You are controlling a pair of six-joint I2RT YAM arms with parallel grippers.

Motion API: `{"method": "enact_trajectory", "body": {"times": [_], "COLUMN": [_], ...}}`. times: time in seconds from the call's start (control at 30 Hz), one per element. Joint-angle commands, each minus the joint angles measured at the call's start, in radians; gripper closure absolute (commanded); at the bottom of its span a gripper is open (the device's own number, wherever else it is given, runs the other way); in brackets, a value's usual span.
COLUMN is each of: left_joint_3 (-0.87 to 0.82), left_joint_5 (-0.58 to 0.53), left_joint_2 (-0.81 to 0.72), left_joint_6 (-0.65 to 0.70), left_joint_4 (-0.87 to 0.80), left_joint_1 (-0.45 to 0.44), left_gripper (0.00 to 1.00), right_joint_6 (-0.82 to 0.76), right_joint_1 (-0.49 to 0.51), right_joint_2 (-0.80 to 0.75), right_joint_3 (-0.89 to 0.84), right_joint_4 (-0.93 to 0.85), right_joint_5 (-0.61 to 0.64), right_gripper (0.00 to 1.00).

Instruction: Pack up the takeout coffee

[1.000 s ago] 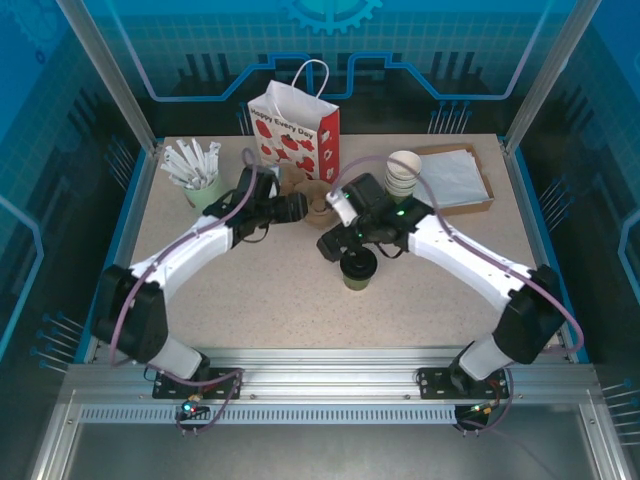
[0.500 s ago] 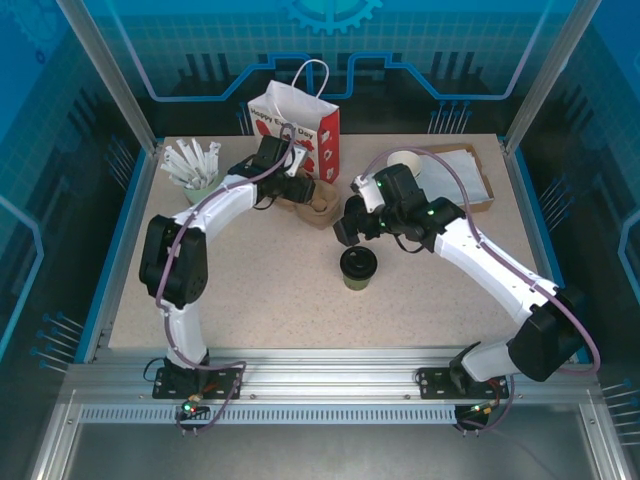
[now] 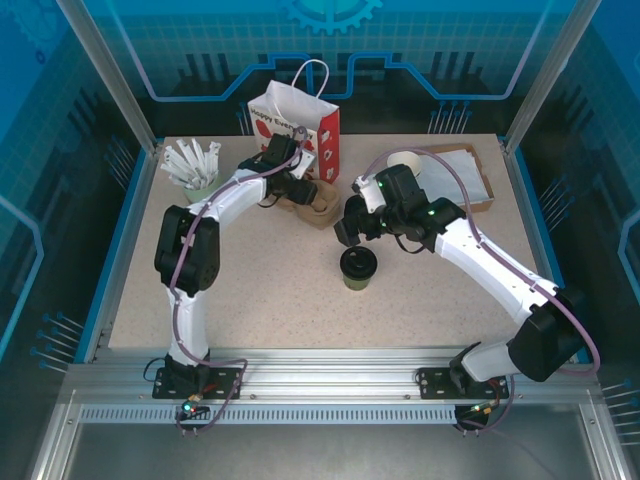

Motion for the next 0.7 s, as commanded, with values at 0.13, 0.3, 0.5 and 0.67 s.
{"method": "enact_trajectory", "body": {"times": [0.13,0.3,0.5,0.67], "left_joint_3": [0.051,0.064,0.053,0.016], "left_joint_5": [0.009,0.007,0.002,0.007], "left_joint_2": [0.02,0.01,-0.043,-0.085], "left_joint_6": [0.008,0.011,-0.002,-0.02], "left_joint_4": [-0.046,-0.06,-0.059,-0.034], "left_joint_1": [0.006,0.007,0.007,0.006], "left_gripper": [0.55,0.58,0.58,0.56], "right_joint_6": [0.025,0.026,0.029,0.033], "right_joint_1": [-0.013,-0.013,-0.013,-0.013], "right_joint_2": [-0.015,-0.009,-0.003,-0.005], "right_joint_3": [-0.042,-0.043,-0.045,-0.051], "right_joint_4": [0.019,0.02,0.019,0.021], "right_joint_5": [-0.027,-0.031,-0.036,-0.038], "right_gripper": [0.0,0.0,0.0,0.0]}}
